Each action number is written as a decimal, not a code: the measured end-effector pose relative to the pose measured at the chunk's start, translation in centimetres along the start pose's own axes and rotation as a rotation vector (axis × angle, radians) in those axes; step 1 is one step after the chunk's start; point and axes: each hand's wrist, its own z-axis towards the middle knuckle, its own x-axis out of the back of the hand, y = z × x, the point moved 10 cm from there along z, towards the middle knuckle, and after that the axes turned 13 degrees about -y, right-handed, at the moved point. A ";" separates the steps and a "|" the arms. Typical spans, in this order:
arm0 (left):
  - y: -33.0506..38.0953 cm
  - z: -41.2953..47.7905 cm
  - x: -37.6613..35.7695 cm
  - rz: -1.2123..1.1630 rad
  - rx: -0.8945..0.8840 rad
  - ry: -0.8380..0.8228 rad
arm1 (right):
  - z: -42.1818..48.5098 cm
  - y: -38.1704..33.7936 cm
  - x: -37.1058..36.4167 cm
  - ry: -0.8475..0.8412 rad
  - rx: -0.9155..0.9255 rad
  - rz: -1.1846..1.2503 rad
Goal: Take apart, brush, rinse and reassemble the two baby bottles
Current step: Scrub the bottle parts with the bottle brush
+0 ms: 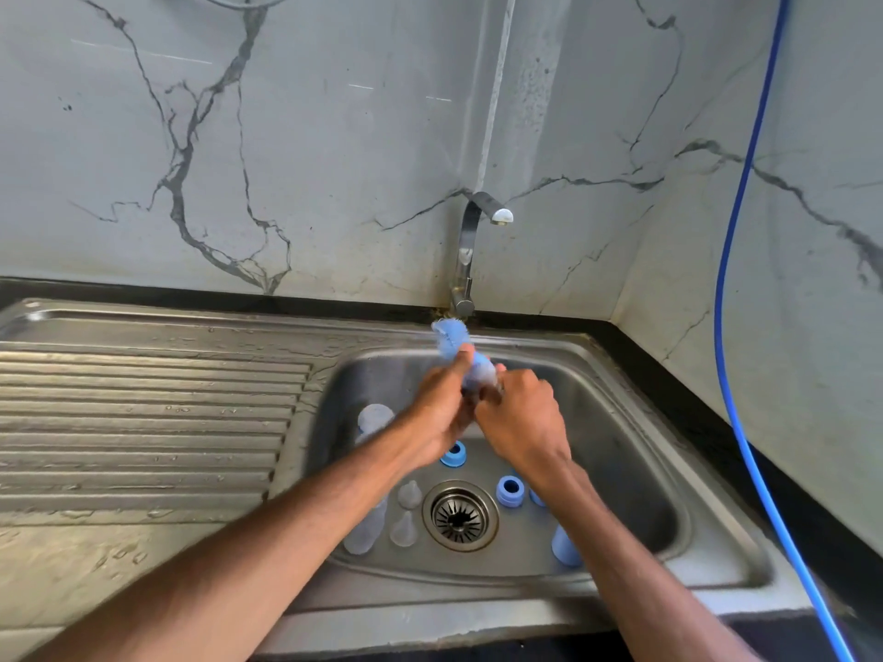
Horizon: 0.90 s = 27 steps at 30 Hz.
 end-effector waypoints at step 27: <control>3.5 1.0 7.0 -0.026 -0.123 0.440 | -1.3 -2.8 -2.5 -0.130 0.105 -0.201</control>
